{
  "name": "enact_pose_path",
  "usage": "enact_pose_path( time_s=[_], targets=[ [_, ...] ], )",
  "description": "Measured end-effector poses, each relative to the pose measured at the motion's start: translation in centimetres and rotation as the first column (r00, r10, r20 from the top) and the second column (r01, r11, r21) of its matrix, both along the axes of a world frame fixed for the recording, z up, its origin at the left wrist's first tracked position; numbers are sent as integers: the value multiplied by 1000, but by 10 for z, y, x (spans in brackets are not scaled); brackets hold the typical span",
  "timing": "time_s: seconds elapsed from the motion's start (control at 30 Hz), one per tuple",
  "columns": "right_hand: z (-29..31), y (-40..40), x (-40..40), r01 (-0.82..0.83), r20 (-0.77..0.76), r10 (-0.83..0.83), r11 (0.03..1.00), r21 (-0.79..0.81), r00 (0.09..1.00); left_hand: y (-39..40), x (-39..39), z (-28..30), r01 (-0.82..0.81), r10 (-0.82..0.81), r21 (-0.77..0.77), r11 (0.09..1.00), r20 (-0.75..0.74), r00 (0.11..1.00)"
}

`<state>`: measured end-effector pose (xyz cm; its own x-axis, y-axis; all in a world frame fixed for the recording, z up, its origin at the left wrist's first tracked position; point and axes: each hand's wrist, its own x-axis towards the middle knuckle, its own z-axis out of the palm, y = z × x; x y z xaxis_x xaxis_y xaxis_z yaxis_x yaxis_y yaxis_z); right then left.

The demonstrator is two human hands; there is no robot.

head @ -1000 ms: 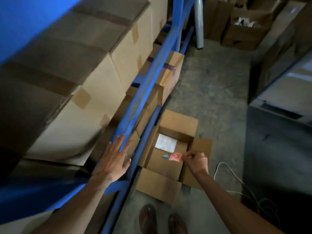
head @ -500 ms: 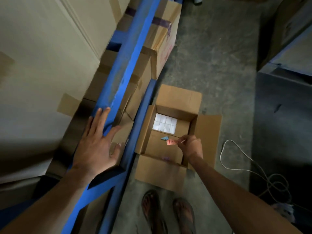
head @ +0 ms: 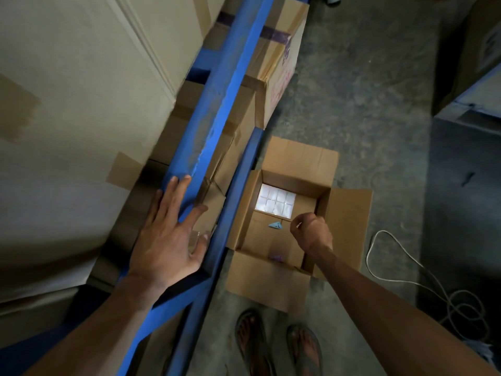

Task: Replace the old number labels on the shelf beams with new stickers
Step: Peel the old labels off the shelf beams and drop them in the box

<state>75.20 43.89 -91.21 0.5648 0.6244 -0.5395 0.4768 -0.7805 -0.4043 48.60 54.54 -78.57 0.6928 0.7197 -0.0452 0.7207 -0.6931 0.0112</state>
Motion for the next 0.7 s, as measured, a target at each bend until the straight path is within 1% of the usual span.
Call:
enact_pose_path(
  time_s=[0.17,0.3,0.37,0.43,0.5,0.53,0.6,0.7],
  targets=[
    [13,3,-7,-42,-96,46,998,46,994,1,-2,-4,1,-1,26,1000,15,1000],
    [37,0,-16,-64,-208,104,980,188,973,1,-2,-6,8,-8,32,999,1,1000],
    [64,-2,-21,-95,-244,161,960,262,956,-2,0,1,-7,7,5,1000,-32,999],
    [97,-5,-24,-121,-270,215,938,325,939,-7,3,12,-45,38,-92,995,-70,997],
    [128,-6,-23,-147,-258,256,914,377,932,-15,7,21,-104,86,-196,975,-99,991],
    [143,-5,-22,-153,-253,272,901,406,928,-21,9,28,-115,93,-210,971,-112,989],
    [180,-3,-17,-158,-245,302,866,474,921,-32,15,51,-97,77,-180,979,-112,991],
    [244,0,-10,-173,-199,333,812,558,922,-40,32,109,-106,101,-139,985,-41,994]
  ],
)
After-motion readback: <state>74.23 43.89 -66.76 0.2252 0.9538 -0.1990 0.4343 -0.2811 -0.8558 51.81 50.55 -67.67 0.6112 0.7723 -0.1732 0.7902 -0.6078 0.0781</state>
